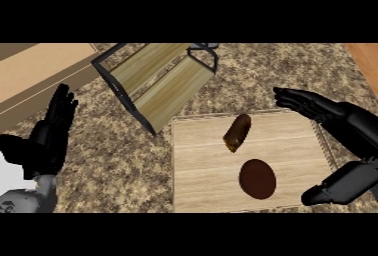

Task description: Pick the cupcake from the tray and place it in the tiered shelf

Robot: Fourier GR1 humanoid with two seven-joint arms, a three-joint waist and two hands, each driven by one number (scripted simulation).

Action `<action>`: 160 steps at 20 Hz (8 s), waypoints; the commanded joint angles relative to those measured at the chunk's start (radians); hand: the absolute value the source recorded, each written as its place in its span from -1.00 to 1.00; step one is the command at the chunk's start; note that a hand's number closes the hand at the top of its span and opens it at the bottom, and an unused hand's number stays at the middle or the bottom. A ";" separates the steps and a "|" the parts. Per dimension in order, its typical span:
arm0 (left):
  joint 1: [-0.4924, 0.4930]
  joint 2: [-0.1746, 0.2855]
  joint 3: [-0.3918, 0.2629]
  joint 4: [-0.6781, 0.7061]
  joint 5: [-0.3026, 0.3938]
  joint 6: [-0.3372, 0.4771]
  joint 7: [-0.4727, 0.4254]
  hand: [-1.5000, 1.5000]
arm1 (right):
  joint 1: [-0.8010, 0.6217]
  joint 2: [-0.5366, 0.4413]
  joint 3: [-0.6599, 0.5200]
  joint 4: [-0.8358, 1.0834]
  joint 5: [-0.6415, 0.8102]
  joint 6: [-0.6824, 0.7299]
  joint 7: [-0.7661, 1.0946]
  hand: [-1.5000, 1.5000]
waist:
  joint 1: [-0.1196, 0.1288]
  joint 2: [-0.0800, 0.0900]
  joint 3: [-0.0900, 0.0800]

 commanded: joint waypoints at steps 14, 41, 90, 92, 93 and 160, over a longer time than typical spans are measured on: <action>0.011 -0.016 0.010 -0.057 -0.025 -0.002 0.040 0.00 | -0.214 -0.154 0.320 -0.389 0.436 0.067 0.627 -1.00 | 0.009 0.005 -0.001; 0.074 -0.120 0.063 -0.081 -0.120 -0.080 0.033 0.00 | 0.047 -0.005 0.446 -0.116 1.102 0.084 0.361 -1.00 | 0.000 0.008 0.002; 0.053 -0.215 0.201 -0.084 -0.224 -0.195 0.069 0.00 | -0.063 0.543 0.356 0.023 1.357 0.258 -0.037 1.00 | -0.004 0.004 0.000; 0.046 -0.219 0.196 -0.071 -0.226 -0.198 0.051 0.00 | -0.019 0.588 0.269 -0.010 1.263 0.228 -0.038 1.00 | -0.013 0.004 0.000; 0.057 -0.202 0.206 -0.115 -0.206 -0.209 0.098 0.00 | -0.013 0.619 0.278 -0.070 1.202 0.218 0.031 1.00 | -0.008 0.000 0.001; 0.002 -0.288 0.192 -0.043 -0.290 -0.238 0.075 0.00 | -1.124 0.550 -0.319 1.414 0.668 -0.436 -0.376 -1.00 | 0.028 0.020 0.000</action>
